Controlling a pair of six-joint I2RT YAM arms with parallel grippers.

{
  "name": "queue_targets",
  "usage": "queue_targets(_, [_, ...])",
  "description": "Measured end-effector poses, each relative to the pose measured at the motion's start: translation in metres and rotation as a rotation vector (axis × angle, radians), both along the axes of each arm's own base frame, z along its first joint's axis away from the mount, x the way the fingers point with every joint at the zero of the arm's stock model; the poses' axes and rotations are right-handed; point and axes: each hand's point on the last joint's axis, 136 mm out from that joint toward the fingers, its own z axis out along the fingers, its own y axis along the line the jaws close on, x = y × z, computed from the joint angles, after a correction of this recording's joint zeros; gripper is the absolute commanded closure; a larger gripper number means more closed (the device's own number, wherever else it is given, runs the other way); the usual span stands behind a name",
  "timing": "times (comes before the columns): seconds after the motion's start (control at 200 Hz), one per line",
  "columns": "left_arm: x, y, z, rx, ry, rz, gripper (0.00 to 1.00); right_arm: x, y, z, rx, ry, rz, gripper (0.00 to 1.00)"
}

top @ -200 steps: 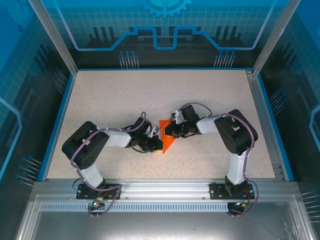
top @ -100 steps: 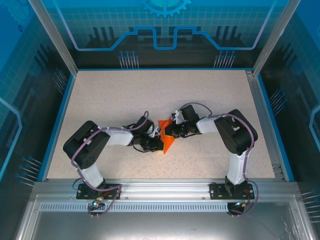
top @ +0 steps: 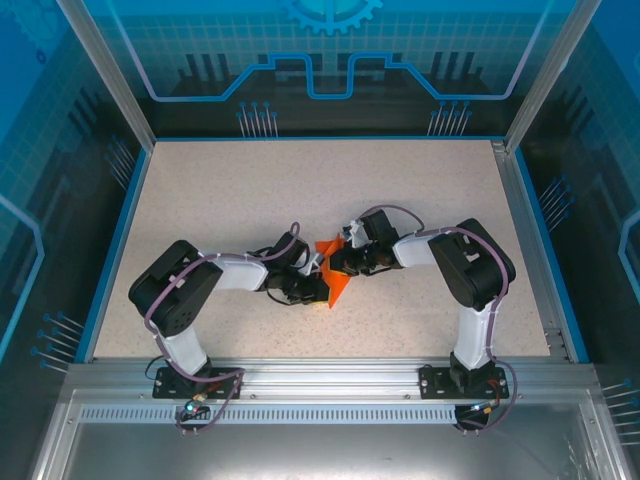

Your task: Fold a paper plane with a square sheet of paper (pick it up from the middle)

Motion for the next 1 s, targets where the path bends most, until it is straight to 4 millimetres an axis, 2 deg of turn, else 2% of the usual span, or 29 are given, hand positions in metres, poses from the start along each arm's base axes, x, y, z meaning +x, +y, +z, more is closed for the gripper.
queue_targets(0.165, [0.0,-0.001,0.0,-0.012,-0.01,0.001,0.91,0.0,0.0,0.0,0.0,0.0,0.0,0.88])
queue_targets(0.235, [0.0,-0.001,0.001,-0.016,-0.011,0.001,0.86,0.0,0.0,0.0,0.0,0.0,0.0,0.88])
queue_targets(0.295, [-0.003,-0.002,0.001,-0.024,-0.004,-0.006,0.86,0.0,0.0,0.0,0.0,0.0,0.0,0.88])
queue_targets(0.49, [-0.007,-0.003,0.001,-0.033,0.007,-0.018,1.0,0.0,0.0,0.0,-0.001,0.001,0.0,0.88])
queue_targets(0.54, [-0.007,-0.003,0.001,-0.033,0.007,-0.019,1.0,0.0,0.0,0.0,-0.001,0.001,0.0,0.88])
queue_targets(0.715, [-0.008,-0.003,0.001,-0.036,0.01,-0.022,0.8,0.0,0.0,-0.001,-0.004,0.006,-0.001,0.88])
queue_targets(0.78, [-0.013,-0.004,0.005,-0.048,0.015,-0.034,0.78,0.0,0.0,-0.001,-0.004,0.007,-0.001,0.88])
queue_targets(0.86, [-0.024,-0.001,0.007,-0.044,0.027,-0.046,0.72,0.0,0.0,-0.001,-0.005,0.008,-0.001,0.88])
queue_targets(1.0, [-0.034,0.006,0.016,-0.033,0.028,-0.037,0.73,0.0,0.0,-0.001,-0.006,0.008,-0.001,0.88])
